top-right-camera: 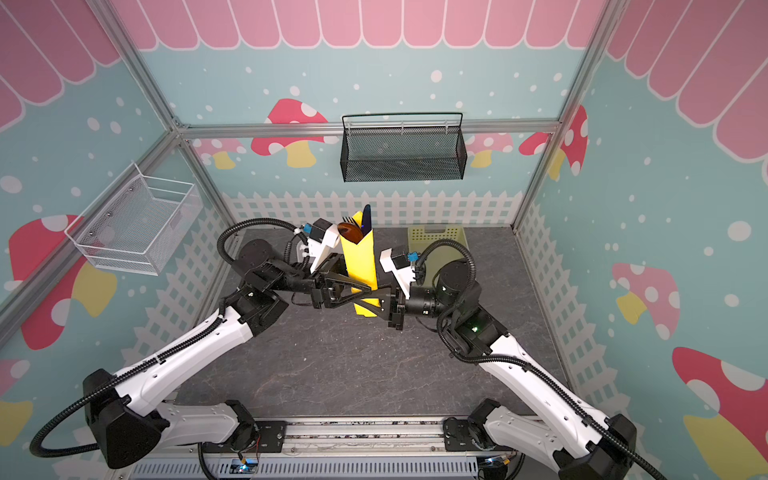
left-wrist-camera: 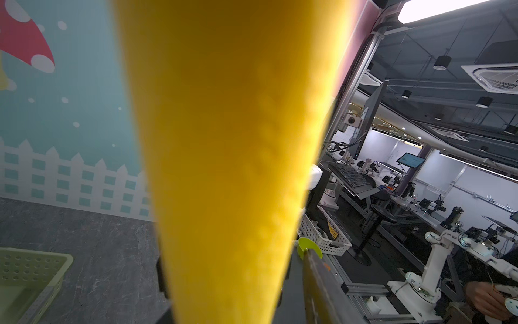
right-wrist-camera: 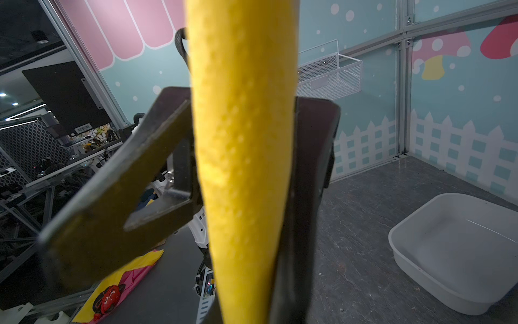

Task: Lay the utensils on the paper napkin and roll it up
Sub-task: 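Hold the upright napkin roll with both grippers, squeezing it closed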

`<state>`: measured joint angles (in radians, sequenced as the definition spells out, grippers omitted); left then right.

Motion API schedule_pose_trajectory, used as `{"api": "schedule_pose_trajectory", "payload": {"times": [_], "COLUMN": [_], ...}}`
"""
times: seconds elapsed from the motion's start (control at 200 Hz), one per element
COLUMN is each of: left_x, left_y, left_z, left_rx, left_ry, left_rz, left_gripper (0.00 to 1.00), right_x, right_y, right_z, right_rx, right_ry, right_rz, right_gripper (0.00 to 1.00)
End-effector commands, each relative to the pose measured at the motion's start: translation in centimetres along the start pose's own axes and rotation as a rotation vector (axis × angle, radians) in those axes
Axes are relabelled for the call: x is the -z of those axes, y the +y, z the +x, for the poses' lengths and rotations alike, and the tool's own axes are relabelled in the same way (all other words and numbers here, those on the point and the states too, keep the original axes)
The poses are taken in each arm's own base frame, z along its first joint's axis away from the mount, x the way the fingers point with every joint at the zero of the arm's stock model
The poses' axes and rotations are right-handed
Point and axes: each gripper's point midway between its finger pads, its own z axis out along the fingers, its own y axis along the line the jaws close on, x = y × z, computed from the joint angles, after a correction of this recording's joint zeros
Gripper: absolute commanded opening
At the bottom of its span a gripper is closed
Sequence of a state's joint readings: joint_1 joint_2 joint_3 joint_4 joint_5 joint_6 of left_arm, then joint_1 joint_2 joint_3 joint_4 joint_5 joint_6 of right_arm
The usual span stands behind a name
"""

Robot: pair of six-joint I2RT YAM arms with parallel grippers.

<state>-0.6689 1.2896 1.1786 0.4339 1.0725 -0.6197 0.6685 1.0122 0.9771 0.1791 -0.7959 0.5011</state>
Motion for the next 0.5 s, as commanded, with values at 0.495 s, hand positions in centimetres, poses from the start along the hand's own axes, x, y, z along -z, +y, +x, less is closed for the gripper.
{"api": "schedule_pose_trajectory", "payload": {"times": [0.495], "left_x": [2.5], "left_y": [-1.1], "left_z": [-1.1], "left_rx": [-0.086], "left_ry": [-0.018], "left_rz": [-0.109], "left_gripper": [0.39], "right_x": [1.0], "right_y": [-1.2], "right_z": [-1.7], "right_rx": [0.053], "right_ry": [-0.043], "right_rz": [0.120], "right_gripper": [0.00]}}
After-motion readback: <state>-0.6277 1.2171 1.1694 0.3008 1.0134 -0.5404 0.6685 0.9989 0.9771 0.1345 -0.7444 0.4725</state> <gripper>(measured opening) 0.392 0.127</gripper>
